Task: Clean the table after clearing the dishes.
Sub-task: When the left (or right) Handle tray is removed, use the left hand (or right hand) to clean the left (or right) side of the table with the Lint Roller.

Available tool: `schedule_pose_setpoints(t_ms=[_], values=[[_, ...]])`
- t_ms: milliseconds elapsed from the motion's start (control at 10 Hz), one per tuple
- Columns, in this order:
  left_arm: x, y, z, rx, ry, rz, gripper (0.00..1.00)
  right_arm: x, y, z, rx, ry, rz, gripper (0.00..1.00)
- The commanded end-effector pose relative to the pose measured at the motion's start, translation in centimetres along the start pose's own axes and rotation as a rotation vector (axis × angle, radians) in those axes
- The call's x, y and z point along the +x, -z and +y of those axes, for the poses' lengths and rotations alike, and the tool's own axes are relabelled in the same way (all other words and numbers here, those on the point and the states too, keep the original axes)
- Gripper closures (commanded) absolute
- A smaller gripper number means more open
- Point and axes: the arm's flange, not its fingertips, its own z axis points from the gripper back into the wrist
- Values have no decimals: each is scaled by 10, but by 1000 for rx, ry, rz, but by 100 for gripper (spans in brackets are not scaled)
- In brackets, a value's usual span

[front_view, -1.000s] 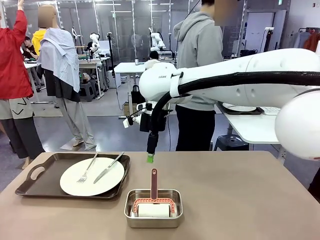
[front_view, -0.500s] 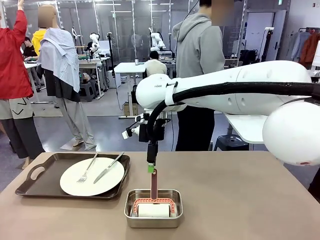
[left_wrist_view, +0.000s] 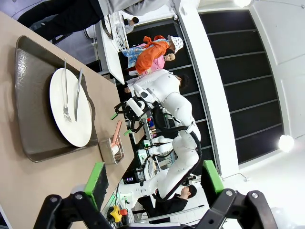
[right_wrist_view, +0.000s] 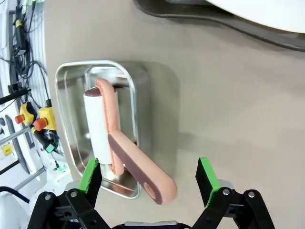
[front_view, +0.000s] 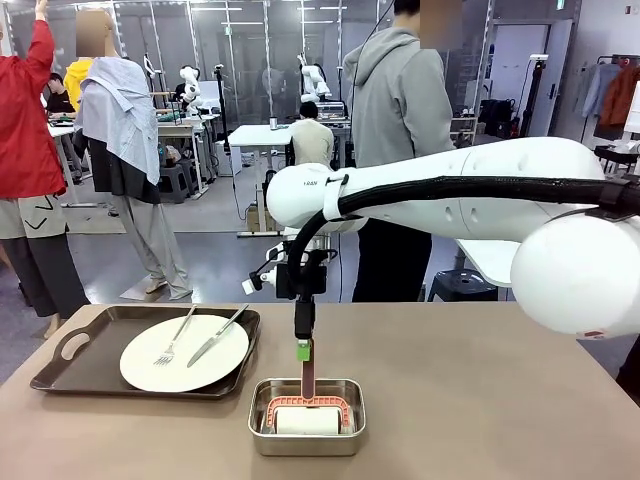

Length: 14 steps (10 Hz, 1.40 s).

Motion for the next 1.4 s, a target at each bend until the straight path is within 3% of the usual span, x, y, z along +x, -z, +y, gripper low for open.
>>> schedule_pose_setpoints(t_ms=[0, 800, 900, 1100, 1200, 1300], values=[[-2, -3, -1, 14, -8, 2, 0, 12, -8, -5, 35, -27, 39, 0], [-2, -3, -1, 14, -8, 2, 0, 7, 10, -5, 101, -58, 43, 0], [-2, -3, -1, 14, -8, 2, 0, 5, 11, -5, 105, -59, 45, 6], [-2, -3, -1, 14, -8, 2, 0, 5, 11, -3, 110, -65, 47, 44], [-2, -3, -1, 14, -8, 2, 0, 5, 11, -3, 109, -61, 50, 45], [-2, -3, -1, 14, -8, 2, 0, 4, 10, -2, 108, -55, 45, 84]])
